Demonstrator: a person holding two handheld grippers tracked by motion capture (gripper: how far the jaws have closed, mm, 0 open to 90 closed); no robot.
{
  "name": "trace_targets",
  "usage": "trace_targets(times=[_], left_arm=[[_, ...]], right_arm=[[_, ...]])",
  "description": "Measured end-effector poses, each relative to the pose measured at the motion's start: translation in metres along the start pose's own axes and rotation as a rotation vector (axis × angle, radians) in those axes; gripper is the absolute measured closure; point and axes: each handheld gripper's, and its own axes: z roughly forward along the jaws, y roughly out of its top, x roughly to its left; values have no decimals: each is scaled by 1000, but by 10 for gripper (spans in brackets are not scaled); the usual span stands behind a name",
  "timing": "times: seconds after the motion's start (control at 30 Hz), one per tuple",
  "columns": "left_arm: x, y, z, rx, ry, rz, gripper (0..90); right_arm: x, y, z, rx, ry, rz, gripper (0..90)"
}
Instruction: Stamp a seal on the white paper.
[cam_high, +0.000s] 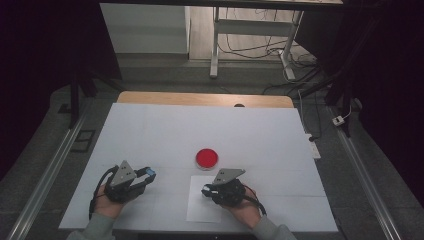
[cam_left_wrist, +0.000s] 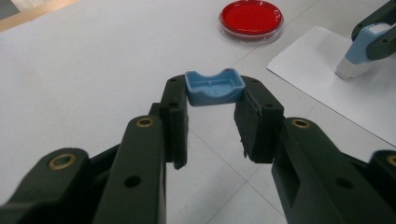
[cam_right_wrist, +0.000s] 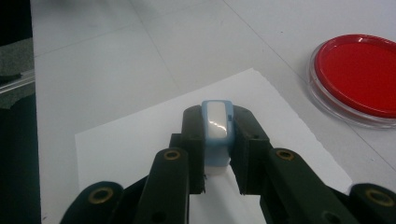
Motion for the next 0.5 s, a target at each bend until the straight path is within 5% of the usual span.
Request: trace_targets(times=[0.5], left_arm=[[0,0,0,1,0,0,649]], right_arm=[[0,-2,-1,-4,1,-7,761]])
